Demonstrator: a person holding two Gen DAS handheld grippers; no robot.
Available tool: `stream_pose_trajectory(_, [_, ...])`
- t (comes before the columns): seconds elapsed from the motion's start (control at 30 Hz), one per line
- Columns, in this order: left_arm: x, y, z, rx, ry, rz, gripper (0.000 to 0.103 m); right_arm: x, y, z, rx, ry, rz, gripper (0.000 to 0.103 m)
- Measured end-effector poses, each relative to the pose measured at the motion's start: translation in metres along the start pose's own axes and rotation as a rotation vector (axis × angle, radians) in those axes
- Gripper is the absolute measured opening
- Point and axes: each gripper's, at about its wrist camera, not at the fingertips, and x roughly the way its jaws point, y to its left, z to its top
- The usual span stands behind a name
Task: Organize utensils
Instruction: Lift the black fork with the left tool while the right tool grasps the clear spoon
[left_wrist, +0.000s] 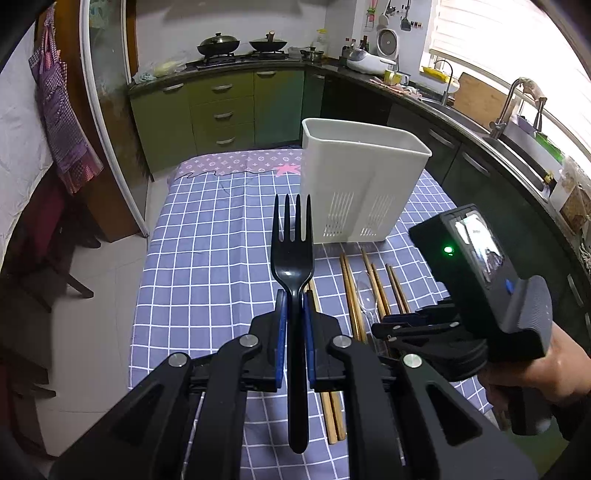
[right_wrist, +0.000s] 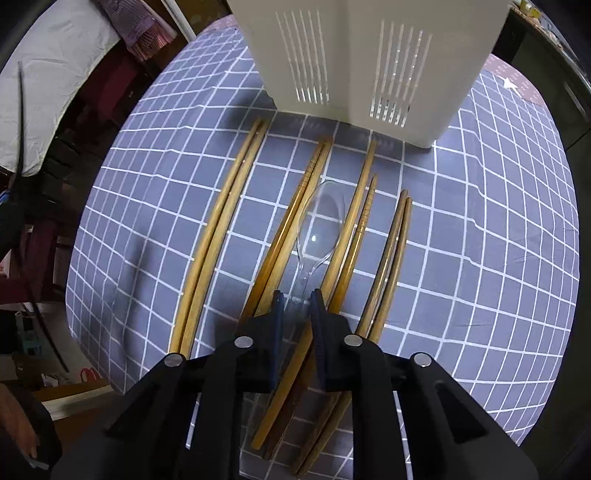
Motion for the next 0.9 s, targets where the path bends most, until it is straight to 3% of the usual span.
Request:
stream_pose_trajectory(0.3, [-0.007,-0.002,0.008,0.002,-0.035,0.008,0.009,0.010,0.006,0.011,0.009,0.046,-0.036,0.014])
stream_pose_trajectory(0.43, [-0.012,-0.003,0.017,-0.003,-0.055,-0.006,0.009,0.010,0.010,0.010,0.000,0.021,-0.051,0.013])
stream_pose_trajectory(0.53, [-0.021,-0.003,0.033,-0.015,-0.100,-0.030,0.009,0.004,0.003,0.006,0.025,-0.027,-0.005,0.010])
stream_pose_trajectory(0.77, [-0.043,-0.016,0.096,0.002,-0.300,-0.099,0.009,-0.031,-0.023,-0.018,0.068,-0.159,0.126,0.010])
stream_pose_trajectory(0.9, [-0.029,-0.024,0.134,-0.032,-0.436,-0.143,0.009,-0.052,-0.036,-0.041,0.091,-0.227,0.199,0.010])
